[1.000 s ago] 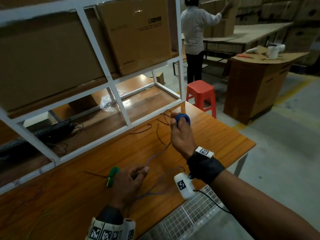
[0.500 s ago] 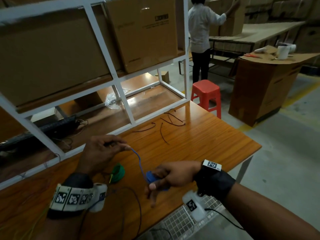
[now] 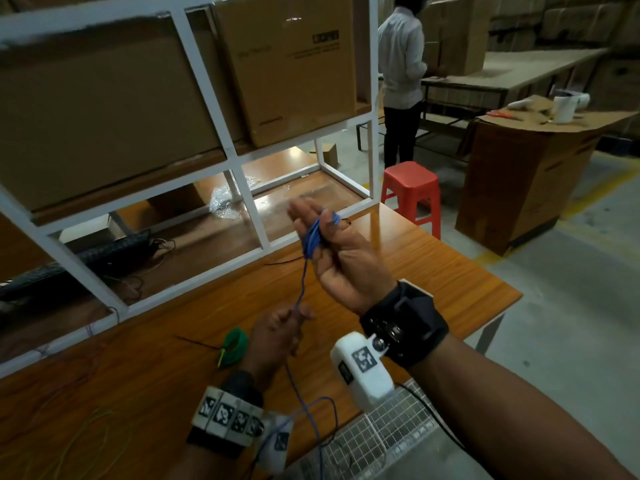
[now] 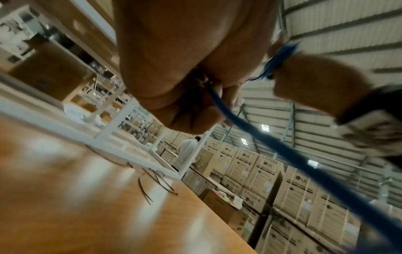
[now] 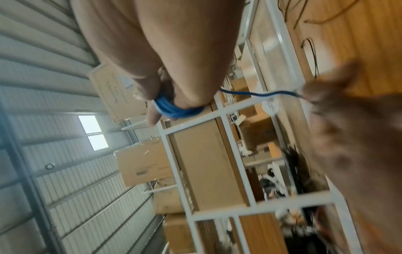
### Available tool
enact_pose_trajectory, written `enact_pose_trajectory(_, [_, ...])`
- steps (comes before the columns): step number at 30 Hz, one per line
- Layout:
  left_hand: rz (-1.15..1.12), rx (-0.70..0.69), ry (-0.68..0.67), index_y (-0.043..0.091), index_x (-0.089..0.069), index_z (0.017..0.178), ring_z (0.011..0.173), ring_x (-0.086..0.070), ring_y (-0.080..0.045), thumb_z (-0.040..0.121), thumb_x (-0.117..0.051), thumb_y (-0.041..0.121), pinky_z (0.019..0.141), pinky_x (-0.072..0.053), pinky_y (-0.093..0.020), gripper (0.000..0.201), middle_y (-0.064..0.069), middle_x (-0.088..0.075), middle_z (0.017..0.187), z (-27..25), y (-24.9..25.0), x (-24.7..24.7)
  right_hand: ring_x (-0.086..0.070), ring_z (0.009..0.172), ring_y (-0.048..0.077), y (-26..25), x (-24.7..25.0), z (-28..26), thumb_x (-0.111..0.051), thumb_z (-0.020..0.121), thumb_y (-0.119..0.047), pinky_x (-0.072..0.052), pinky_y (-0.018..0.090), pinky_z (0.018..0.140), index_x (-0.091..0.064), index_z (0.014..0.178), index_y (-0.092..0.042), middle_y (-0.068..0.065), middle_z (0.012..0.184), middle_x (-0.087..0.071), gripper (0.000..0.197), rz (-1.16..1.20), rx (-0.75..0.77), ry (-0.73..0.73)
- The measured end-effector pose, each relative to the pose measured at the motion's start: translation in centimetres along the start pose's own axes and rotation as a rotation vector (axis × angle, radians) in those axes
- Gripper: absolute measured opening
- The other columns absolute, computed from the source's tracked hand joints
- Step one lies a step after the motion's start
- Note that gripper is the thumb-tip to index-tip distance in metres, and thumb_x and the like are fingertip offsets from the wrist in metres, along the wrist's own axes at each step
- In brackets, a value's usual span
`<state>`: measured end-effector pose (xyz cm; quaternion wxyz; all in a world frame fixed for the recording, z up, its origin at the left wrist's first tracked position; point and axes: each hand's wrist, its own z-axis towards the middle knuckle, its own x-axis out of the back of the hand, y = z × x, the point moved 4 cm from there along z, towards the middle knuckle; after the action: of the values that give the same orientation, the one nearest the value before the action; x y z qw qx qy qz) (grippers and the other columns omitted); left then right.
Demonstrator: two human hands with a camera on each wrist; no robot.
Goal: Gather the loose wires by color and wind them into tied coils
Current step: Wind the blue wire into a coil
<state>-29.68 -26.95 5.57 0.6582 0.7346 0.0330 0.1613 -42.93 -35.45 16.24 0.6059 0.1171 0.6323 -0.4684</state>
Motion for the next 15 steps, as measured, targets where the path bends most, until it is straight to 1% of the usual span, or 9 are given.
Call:
enact_pose_trajectory(3, [0.001, -0.005, 0.068, 0.002, -0.071, 0.086, 0.045, -0.04, -0.013, 0.091, -0.06, 0.051, 0.045, -0.038, -0.025, 0.05, -0.002, -0.039, 0.05, -2.5, -1.6, 0.2, -0.054, 0.138, 0.015, -1.5, 2.6, 0.3, -0.045, 0.108, -0.024, -0.034, 0.034, 0.123, -0.059, 0.136, -0.008, 0.008, 0.144, -0.063, 0.035, -0.254, 0.182, 0.226])
enact_pose_trajectory(5, [-0.003, -0.006, 0.111, 0.005, -0.073, 0.081, 0.041, -0.04, -0.014, 0.079, -0.071, 0.064, 0.043, -0.037, -0.025, 0.059, -0.002, -0.04, 0.047, -3.6, -2.2, 1.6, -0.059, 0.127, 0.006, -1.9, 3.9, -0.2, -0.053, 0.102, -0.032, -0.04, 0.035, 0.119, -0.068, 0.126, -0.014, 0.001, 0.14, -0.065, 0.034, -0.511, 0.273, 0.325])
enact_pose_trajectory(6, [-0.005, -0.012, 0.113, 0.008, -0.075, 0.08, 0.039, -0.04, -0.014, 0.069, -0.073, 0.068, 0.042, -0.036, -0.025, 0.062, -0.002, -0.041, 0.047, -4.1, -2.4, 2.2, -0.064, 0.118, 0.007, -1.8, 4.7, -0.5, -0.055, 0.101, -0.033, -0.044, 0.036, 0.116, -0.068, 0.127, -0.013, 0.001, 0.135, -0.066, 0.036, -0.621, 0.306, 0.386])
enact_pose_trajectory(8, [0.091, -0.067, 0.092, 0.015, -0.078, 0.082, 0.039, -0.041, -0.01, 0.067, -0.075, 0.068, 0.043, -0.034, -0.022, 0.055, 0.004, -0.046, 0.046, -4.9, -2.5, 3.0, -0.06, 0.111, 0.033, -1.1, 6.3, -0.7, -0.052, 0.108, -0.025, -0.043, 0.046, 0.107, -0.064, 0.133, -0.008, 0.016, 0.127, -0.065, 0.032, -0.832, 0.346, 0.486])
enact_pose_trajectory(10, [0.352, -0.191, 0.074, 0.024, -0.077, 0.086, 0.045, -0.048, -0.003, 0.085, -0.069, 0.052, 0.046, -0.034, -0.02, 0.029, 0.011, -0.055, 0.052, -5.8, -1.6, 3.2, -0.059, 0.103, 0.045, 0.2, 7.7, -0.3, -0.046, 0.11, -0.017, -0.056, 0.05, 0.087, -0.06, 0.125, -0.007, 0.019, 0.122, -0.067, 0.023, -1.287, 0.34, 0.51])
enact_pose_trajectory(11, [0.495, -0.259, 0.083, 0.028, -0.076, 0.088, 0.05, -0.054, -0.006, 0.089, -0.063, 0.049, 0.046, -0.037, -0.021, 0.024, 0.012, -0.06, 0.057, -6.1, -1.1, 3.4, -0.062, 0.093, 0.044, 1.1, 8.5, -0.2, -0.046, 0.108, -0.012, -0.055, 0.048, 0.071, -0.058, 0.12, -0.007, 0.021, 0.118, -0.067, 0.018, -1.53, 0.301, 0.451])
enact_pose_trajectory(12, [0.6, -0.301, 0.11, 0.032, -0.075, 0.09, 0.057, -0.059, -0.01, 0.09, -0.059, 0.049, 0.046, -0.041, -0.023, 0.023, 0.011, -0.065, 0.062, -6.3, -0.4, 3.8, -0.06, 0.081, 0.038, 2.2, 9.2, -0.2, -0.048, 0.104, -0.005, -0.045, 0.04, 0.064, -0.056, 0.118, -0.005, 0.02, 0.109, -0.067, 0.017, -1.721, 0.248, 0.325])
enact_pose_trajectory(13, [0.671, -0.321, 0.164, 0.034, -0.074, 0.094, 0.061, -0.06, -0.012, 0.09, -0.058, 0.046, 0.047, -0.042, -0.022, 0.021, 0.009, -0.068, 0.067, -6.5, 0.5, 4.6, -0.056, 0.071, 0.03, 3.2, 9.7, -0.4, -0.049, 0.1, 0.0, -0.041, 0.037, 0.063, -0.056, 0.116, -0.002, 0.017, 0.099, -0.064, 0.018, -1.843, 0.201, 0.168])
enact_pose_trajectory(15, [0.783, -0.301, 0.285, 0.031, -0.075, 0.105, 0.056, -0.055, -0.004, 0.094, -0.065, 0.035, 0.049, -0.043, -0.015, 0.015, 0.008, -0.07, 0.076, -6.5, 2.3, 6.6, -0.05, 0.069, 0.025, 4.5, 10.2, -1.0, -0.049, 0.098, -0.001, -0.044, 0.04, 0.065, -0.059, 0.106, 0.001, 0.015, 0.092, -0.06, 0.013, -1.954, 0.099, -0.107])
